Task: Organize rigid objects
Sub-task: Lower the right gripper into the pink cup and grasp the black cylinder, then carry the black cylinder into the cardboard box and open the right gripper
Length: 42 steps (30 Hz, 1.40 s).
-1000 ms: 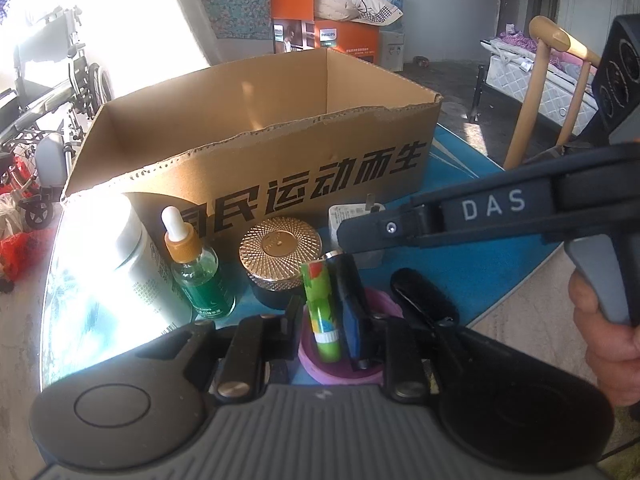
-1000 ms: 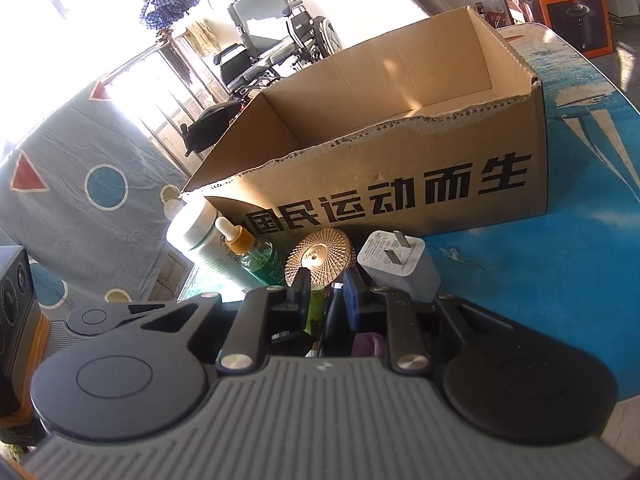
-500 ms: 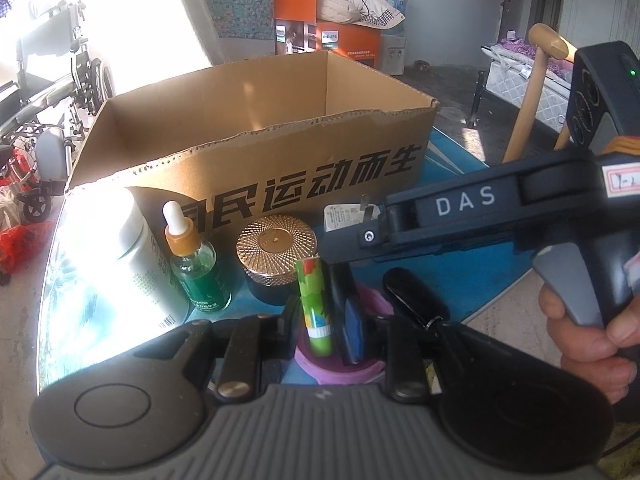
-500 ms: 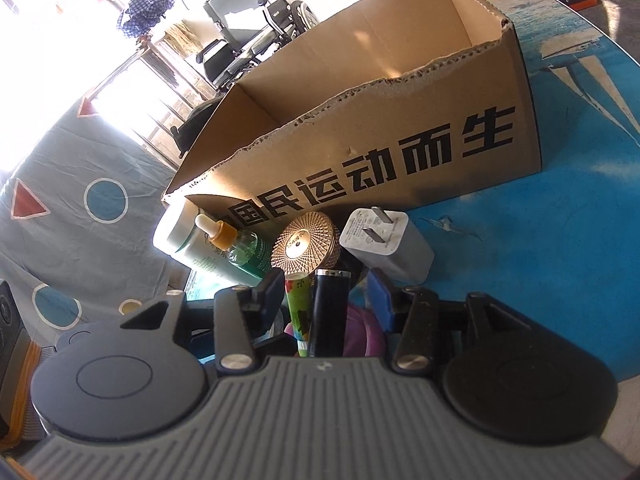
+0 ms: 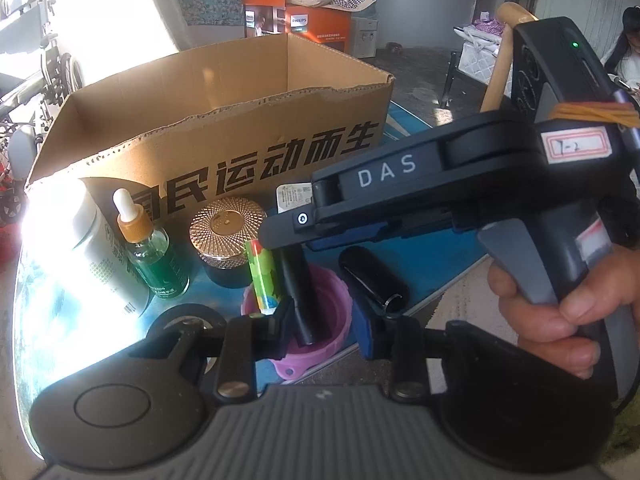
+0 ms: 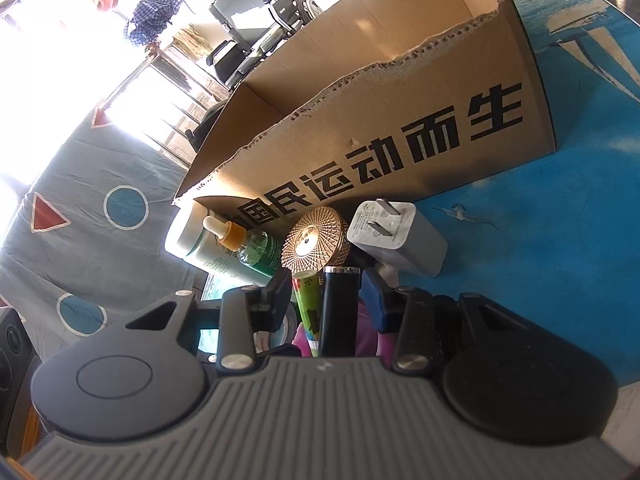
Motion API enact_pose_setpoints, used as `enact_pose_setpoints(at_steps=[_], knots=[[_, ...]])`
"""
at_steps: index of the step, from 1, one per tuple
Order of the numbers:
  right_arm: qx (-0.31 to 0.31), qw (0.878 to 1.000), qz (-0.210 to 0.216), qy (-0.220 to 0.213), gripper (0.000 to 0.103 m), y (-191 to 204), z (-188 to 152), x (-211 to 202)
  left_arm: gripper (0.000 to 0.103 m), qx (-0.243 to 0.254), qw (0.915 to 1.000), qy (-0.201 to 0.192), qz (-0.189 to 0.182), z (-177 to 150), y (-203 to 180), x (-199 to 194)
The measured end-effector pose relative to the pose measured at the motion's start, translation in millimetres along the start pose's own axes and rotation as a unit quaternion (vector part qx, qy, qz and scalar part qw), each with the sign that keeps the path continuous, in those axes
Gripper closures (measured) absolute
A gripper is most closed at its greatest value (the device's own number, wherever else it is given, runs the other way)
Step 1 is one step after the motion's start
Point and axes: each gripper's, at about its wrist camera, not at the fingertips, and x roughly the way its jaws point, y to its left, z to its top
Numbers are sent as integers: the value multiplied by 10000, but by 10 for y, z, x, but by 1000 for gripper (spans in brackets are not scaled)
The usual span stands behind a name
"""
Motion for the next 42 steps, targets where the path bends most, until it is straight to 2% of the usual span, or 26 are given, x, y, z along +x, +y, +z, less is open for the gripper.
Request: enact_pose_setpoints(at_steps=[4,11,15,17,22,26,32,36,39,42], knots=[[98,9999,48,96,66,-37,-13,69,70,-79,9999,87,10,15,32,63],[251,9994,168,171,67,-113,-9,132,78,-156,9996,245,-15,22,98,183],[350,9991,175,177,72,-176,-13,149,80,-195,9995,263,-48,31,130,222],[309,9993,128,145,82,-169,-16,120,80,-187,9995,241,-24,40,133,228],[103,9999,66,34,82,-107,-22,24,80,-103,9998,186,22,49,91,225],[-133,9999,-45,-66,83,11,-25,-56,80,-29,10000,47,60,58,47,190],[-807,9958,-252,-363,83,333,-66,-288,80,17,9994,-314,122,70,-28,-8],[-1375,9881,-361,-592,83,648,-33,-458,80,-273,9979,-591,-9,190,45,-261],[-1720,9816,-212,-805,82,907,121,-576,80,-427,9950,-900,-6,363,180,-500],[-1977,9754,96,-972,82,1188,428,-647,80,-514,9915,-1185,141,612,329,-717]])
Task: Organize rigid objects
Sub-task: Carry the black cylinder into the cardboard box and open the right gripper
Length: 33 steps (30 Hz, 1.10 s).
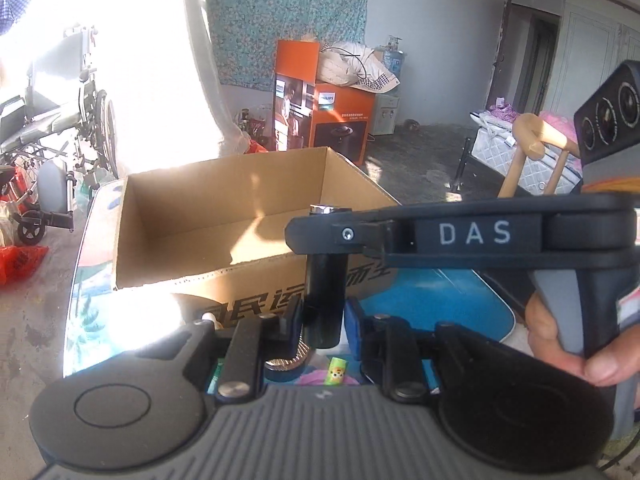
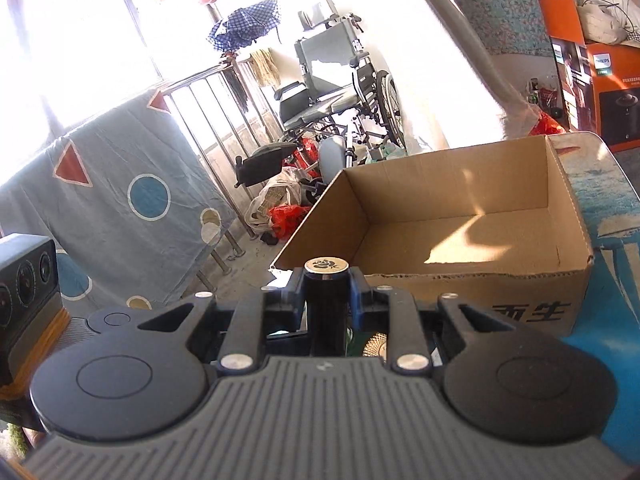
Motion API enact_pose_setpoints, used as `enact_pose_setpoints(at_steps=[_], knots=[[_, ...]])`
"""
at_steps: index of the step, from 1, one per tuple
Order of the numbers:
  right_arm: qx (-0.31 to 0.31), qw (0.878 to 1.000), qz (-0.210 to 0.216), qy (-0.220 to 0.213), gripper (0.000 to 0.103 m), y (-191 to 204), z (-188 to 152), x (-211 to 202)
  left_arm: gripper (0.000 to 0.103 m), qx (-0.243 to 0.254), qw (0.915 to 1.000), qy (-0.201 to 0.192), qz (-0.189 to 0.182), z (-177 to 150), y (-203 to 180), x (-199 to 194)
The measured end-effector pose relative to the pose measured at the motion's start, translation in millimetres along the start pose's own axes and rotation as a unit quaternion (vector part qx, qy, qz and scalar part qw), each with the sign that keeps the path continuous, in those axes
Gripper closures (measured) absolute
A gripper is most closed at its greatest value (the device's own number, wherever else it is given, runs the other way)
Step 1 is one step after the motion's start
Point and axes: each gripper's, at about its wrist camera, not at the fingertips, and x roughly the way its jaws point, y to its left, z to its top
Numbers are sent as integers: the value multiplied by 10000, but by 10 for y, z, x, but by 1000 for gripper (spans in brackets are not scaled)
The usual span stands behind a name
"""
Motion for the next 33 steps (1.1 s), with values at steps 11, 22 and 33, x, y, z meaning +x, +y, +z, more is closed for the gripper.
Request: enact_pose_setpoints(at_steps=[11,22,33], knots=[[789,9827,784,1480,83,-425,1235,1453,79,-312,9931,436,1039,854,674,725],[1009,9453,232,3094,83,-865,927,2938,78,-550,9871,978,1140,755,1140,1093],[758,9469,-156,3121,51,-884,990,3568,78,-610,9876,753,1235,713,1159,803]])
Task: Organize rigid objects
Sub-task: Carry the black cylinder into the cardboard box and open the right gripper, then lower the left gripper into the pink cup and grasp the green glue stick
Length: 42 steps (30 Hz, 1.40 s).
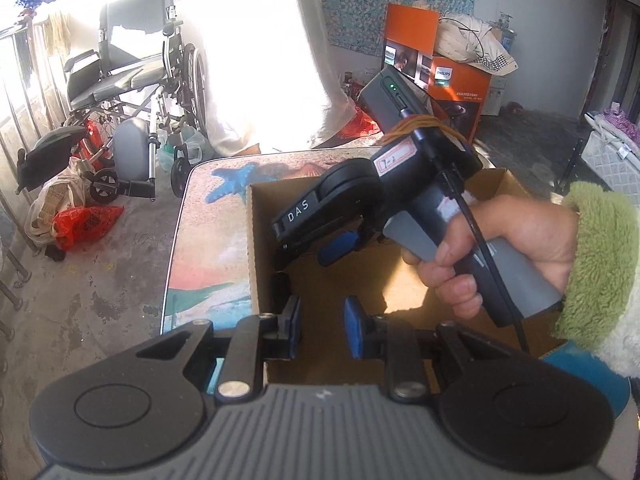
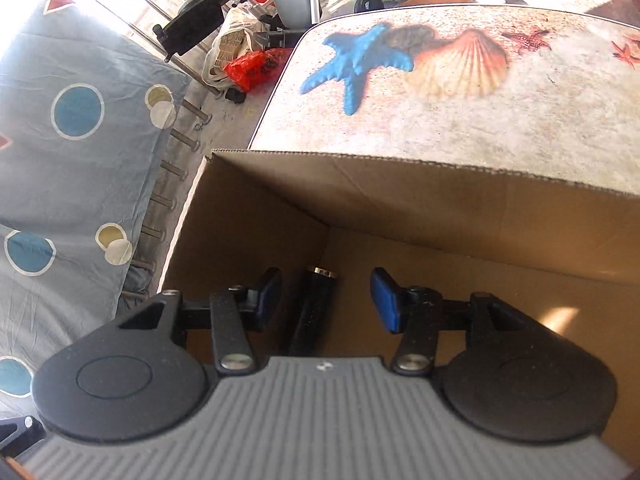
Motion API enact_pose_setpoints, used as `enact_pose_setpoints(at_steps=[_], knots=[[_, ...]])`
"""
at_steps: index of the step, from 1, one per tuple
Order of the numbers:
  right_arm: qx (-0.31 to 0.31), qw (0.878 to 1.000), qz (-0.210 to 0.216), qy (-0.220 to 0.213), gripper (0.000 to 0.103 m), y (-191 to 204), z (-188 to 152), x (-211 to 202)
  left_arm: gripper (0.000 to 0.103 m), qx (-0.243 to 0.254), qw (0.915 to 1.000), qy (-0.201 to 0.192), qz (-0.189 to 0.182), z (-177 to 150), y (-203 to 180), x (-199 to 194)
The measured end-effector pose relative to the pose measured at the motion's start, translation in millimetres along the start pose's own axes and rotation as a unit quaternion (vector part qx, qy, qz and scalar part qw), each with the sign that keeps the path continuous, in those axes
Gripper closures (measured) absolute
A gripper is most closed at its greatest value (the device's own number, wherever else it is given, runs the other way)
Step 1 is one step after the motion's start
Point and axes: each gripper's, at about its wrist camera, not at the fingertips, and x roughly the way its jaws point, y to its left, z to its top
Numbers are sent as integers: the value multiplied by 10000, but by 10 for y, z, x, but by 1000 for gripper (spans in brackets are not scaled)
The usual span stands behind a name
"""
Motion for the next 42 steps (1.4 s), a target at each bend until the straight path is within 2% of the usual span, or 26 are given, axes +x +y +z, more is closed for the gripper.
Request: enact_pose_setpoints(at_steps=[4,7,10,12,16,19,21,23,26,29,36,42], knots=[[63,9996,113,-258,51,12,-91,-364,76,-4,9998,-192,-56,-75,-4,-260],[-51,9969,312,-717,51,79,-355,-963,74,14,9992,-378,-134,-170,-22,-511],[-162,9908,550,-1226,51,99,-776,-1612,72,80,9983,-523,-238,-307,-68,-764],[-124,9838,739,-1628,51,60,-1190,-2067,71,149,9976,-570,-370,-435,-116,-908],[-28,9735,835,-2128,51,-100,-2058,-2498,70,339,9959,-552,-626,-794,-301,-1021],[264,9725,668,-2217,52,-282,-2648,-2468,70,450,9942,-318,-919,-1078,-460,-923],[553,9719,609,-2206,54,-425,-3006,-2334,70,566,9921,-10,-1116,-1278,-602,-769],[868,9707,596,-2160,56,-545,-3272,-2153,70,762,9905,196,-1127,-1426,-743,-630],[1175,9691,577,-2090,57,-599,-3486,-1911,71,1093,9878,393,-1038,-1595,-932,-450],[1321,9681,587,-2047,58,-628,-3552,-1767,71,1341,9851,520,-940,-1690,-1094,-311],[1347,9725,533,-1822,60,-594,-3443,-1506,73,1519,9826,654,-849,-1726,-1229,-125],[1342,9741,469,-1758,73,-593,-3421,-1399,78,1658,9804,676,-817,-1689,-1288,-12]])
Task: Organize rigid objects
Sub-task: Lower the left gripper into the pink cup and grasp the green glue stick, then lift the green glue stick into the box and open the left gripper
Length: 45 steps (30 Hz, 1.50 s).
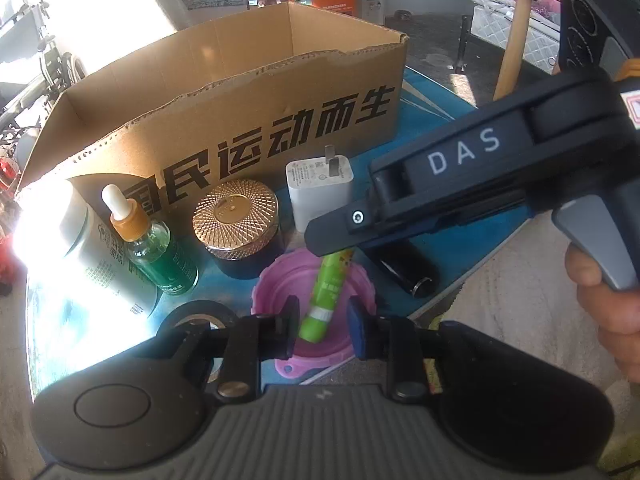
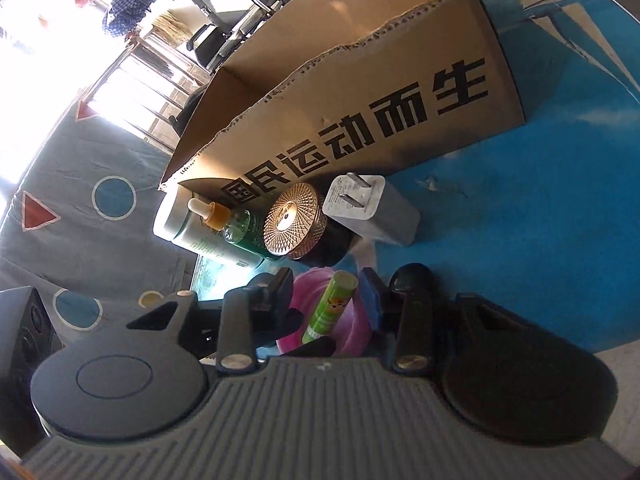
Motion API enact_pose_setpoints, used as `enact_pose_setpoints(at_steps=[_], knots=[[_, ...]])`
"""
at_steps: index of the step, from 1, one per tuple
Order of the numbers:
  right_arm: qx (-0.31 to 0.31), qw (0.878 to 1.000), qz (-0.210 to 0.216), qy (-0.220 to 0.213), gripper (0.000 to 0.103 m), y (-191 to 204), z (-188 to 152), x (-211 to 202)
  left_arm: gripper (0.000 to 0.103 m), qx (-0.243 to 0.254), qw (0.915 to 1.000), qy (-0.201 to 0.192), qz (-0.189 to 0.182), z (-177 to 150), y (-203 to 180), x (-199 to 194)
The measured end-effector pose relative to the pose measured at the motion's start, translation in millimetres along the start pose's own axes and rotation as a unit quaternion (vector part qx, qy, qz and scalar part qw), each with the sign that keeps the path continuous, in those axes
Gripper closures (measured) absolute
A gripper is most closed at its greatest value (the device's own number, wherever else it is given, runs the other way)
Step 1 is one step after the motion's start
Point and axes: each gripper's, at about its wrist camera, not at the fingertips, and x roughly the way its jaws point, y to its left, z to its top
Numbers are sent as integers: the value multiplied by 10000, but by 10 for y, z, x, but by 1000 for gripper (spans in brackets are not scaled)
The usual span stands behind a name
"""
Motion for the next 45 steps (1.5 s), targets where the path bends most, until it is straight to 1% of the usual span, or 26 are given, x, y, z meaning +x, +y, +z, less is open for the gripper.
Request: enact_pose_setpoints(at_steps=[1,3,5,11,21,25,27,32,35,39,41,43,45], knots=[[-10,10000,-5,18,78,-1,-2,23,78,15,10000,-5,19,4,-3,27],[-12,10000,2,18,84,-3,-6,49,84,63,9999,-32,95,12,-15,59],[-22,10000,20,-6,90,1,-8,52,87,98,9998,-63,132,7,-25,58],[-191,9997,75,-148,94,80,-15,-38,87,203,9992,-278,223,7,-69,-51],[-518,9975,272,-408,95,321,9,-260,87,173,9961,-784,376,54,-95,-400],[-417,9967,407,-559,93,329,49,-406,87,131,9949,-912,410,78,-76,-503],[-248,9968,474,-591,93,277,62,-464,87,150,9947,-925,422,83,-79,-502],[58,9970,543,-557,93,143,33,-511,87,52,9953,-871,414,72,-71,-521],[109,9965,612,-560,93,132,46,-538,87,-56,9947,-943,405,116,-8,-598],[-122,9949,751,-658,92,285,194,-590,87,-307,9918,-1191,360,327,221,-826],[-296,9931,854,-753,92,415,344,-611,87,-445,9899,-1299,360,476,366,-946],[-431,9912,931,-835,91,549,530,-597,87,-573,9886,-1331,417,637,513,-1018],[-517,9898,980,-896,89,662,744,-532,87,-755,9881,-1252,474,853,713,-1034]])
